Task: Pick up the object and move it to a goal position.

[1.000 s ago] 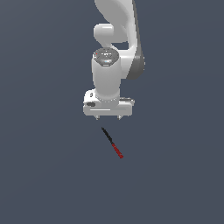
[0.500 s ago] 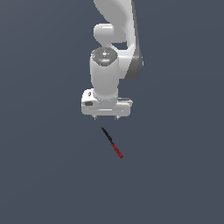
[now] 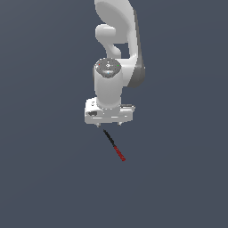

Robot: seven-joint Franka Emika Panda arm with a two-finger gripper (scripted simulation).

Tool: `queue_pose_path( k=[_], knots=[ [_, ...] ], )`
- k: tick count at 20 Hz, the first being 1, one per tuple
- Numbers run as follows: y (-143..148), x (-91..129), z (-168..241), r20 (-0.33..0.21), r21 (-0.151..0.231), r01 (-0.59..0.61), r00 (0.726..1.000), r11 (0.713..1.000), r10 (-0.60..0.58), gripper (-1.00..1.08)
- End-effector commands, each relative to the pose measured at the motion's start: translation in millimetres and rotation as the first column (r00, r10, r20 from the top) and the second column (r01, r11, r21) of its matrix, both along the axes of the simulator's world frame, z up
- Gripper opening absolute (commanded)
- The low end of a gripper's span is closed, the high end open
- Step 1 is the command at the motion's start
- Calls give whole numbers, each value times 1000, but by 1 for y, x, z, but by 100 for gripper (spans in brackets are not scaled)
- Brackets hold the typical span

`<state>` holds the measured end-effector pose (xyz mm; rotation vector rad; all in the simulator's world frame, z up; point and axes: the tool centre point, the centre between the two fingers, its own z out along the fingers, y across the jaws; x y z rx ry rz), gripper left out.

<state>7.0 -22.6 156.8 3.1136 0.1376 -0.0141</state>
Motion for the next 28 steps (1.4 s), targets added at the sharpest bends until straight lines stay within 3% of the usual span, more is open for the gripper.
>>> queue_pose_path(
  k=[1,6,15,22,28],
  knots=[
    [2,4,-10,-1,1,-51,999,999,51,100],
    [7,13,-38,-2,5,-183,983,983,183,100],
    [15,25,-82,3,19,-377,926,926,377,100],
    [19,28,-97,7,25,-441,898,897,441,100],
    [19,28,-100,7,25,-443,897,896,443,100]
  ],
)
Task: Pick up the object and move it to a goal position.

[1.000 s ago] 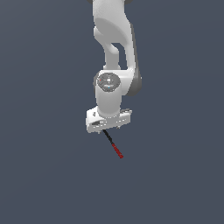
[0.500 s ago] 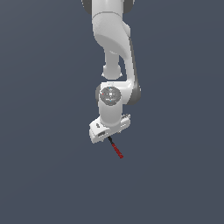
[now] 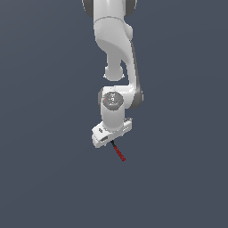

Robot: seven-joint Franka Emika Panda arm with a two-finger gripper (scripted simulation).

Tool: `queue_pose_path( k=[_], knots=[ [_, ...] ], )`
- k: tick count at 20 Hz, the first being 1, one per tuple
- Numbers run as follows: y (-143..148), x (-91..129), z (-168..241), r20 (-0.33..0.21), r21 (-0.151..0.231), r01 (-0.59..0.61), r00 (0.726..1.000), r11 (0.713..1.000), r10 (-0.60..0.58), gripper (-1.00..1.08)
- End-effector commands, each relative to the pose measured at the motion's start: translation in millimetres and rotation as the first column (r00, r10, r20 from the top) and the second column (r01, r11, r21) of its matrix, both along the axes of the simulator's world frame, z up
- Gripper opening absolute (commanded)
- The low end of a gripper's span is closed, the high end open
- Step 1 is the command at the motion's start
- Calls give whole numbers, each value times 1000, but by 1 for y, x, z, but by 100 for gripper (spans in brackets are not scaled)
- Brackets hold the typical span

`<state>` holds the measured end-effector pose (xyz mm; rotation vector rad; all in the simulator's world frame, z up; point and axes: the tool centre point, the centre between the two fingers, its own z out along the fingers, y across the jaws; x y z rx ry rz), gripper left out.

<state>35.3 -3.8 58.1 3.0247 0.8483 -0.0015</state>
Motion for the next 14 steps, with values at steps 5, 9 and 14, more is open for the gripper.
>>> queue_pose_path(
  k=[5,9,14],
  knots=[
    [0,0,-16,0,0,-1,1000,1000,1,100],
    [0,-1,-37,1,0,-4,1000,1000,4,100],
    [0,0,-50,1,0,-5,1000,1000,5,100]
  ],
)
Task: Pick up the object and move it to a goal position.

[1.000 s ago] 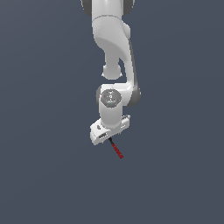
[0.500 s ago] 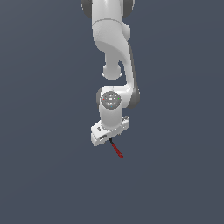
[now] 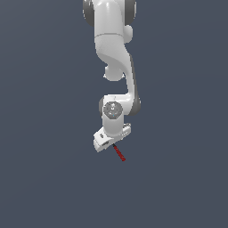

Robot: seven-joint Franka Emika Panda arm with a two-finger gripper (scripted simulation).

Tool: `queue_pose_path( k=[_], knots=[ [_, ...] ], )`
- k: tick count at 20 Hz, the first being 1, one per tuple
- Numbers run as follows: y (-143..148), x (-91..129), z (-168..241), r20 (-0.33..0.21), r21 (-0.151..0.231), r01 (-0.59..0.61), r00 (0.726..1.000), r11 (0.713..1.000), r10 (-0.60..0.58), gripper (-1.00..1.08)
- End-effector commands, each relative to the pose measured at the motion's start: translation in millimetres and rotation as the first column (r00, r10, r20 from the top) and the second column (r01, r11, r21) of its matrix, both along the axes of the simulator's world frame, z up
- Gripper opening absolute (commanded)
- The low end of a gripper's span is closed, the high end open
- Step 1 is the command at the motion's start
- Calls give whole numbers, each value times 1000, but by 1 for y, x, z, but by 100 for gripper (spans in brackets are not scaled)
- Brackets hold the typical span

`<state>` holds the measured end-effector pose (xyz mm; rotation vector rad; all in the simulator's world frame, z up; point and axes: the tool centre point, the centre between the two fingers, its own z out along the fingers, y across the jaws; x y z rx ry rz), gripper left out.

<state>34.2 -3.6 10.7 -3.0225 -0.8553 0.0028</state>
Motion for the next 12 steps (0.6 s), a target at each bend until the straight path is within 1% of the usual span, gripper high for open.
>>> queue_pose_path(
  k=[1,2,3,12],
  knots=[
    [0,1,-3,2,0,0,1000,1000,0,100],
    [0,1,-3,2,0,0,1000,1000,0,100],
    [0,1,-3,2,0,0,1000,1000,0,-100],
    [0,1,-3,2,0,0,1000,1000,0,-100]
  ],
)
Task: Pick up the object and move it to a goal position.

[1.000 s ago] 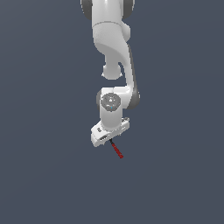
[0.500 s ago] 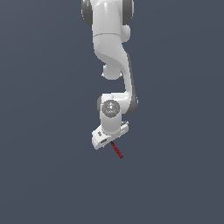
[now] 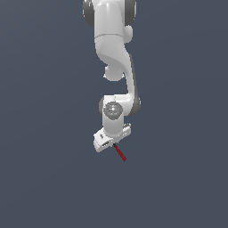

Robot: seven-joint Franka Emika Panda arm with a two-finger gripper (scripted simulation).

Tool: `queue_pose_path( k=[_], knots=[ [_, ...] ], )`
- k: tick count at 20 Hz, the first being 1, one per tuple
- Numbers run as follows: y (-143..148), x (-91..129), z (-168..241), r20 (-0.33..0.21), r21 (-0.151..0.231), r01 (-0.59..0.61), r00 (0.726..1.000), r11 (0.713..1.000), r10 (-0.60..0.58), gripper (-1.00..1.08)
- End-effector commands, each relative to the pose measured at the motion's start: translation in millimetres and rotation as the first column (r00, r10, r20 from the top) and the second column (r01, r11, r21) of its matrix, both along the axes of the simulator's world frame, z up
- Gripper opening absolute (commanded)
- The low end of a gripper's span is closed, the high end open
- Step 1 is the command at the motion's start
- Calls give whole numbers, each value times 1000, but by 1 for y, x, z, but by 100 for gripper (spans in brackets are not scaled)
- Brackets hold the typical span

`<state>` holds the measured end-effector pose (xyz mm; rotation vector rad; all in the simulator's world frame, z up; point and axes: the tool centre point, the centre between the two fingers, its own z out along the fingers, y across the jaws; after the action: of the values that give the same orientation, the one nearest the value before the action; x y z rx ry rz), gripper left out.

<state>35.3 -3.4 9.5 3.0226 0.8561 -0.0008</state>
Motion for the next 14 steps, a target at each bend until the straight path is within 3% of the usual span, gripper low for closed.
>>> queue_pose_path(
  k=[1,8,14],
  knots=[
    [0,1,0,2,0,0,1000,1000,0,-100],
    [16,12,23,36,1,3,999,1000,-3,-100],
    [57,37,82,122,4,10,992,1000,-10,-100]
  ],
)
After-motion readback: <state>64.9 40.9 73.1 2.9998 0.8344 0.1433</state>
